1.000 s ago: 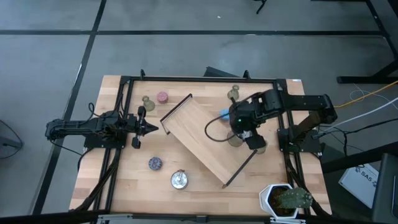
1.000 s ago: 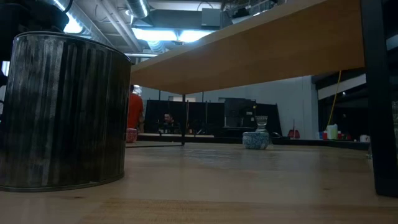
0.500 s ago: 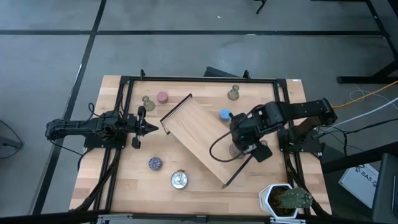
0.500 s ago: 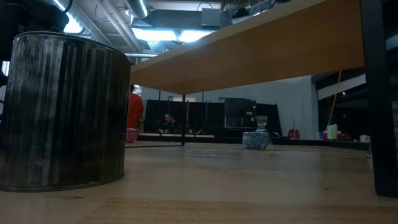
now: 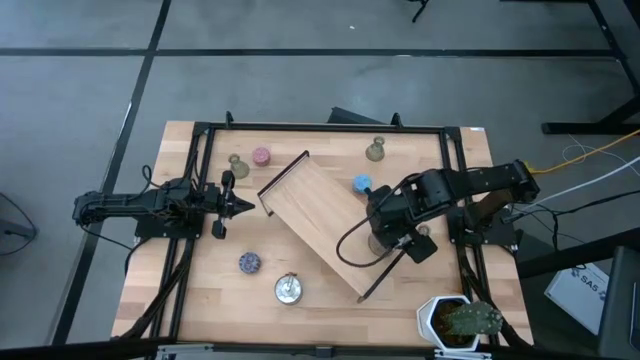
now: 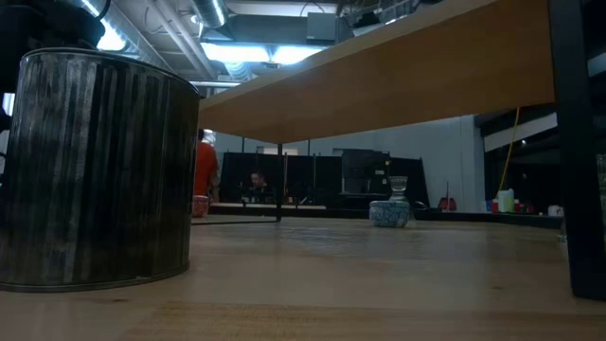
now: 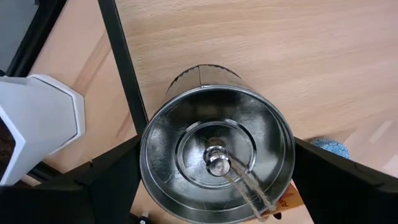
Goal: Pick & Place candle stick holders
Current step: Put the top silver scented candle can on the shelf
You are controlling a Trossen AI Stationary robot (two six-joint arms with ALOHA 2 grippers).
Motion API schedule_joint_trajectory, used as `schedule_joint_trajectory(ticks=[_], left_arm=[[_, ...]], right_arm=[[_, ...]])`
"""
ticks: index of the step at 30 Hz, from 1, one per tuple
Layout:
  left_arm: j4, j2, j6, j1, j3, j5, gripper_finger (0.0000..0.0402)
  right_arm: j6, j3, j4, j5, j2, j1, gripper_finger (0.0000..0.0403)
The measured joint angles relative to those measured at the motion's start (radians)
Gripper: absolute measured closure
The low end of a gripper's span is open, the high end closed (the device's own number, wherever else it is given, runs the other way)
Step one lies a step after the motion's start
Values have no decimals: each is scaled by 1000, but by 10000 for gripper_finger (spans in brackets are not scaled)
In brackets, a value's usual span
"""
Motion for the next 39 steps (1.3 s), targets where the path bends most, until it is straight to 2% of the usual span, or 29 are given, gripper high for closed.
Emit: schedule_joint_trajectory(ticks=[12, 32, 39], left_arm=[[0, 0, 0, 0, 0, 0, 398], [0, 0, 0, 0, 0, 0, 398], [0, 0, 0, 0, 0, 0, 398]], right_arm=[[0, 0, -1, 37, 13, 36, 37], [6, -1, -1, 38, 13, 38, 37], [4, -1, -1, 67, 6, 39, 37]])
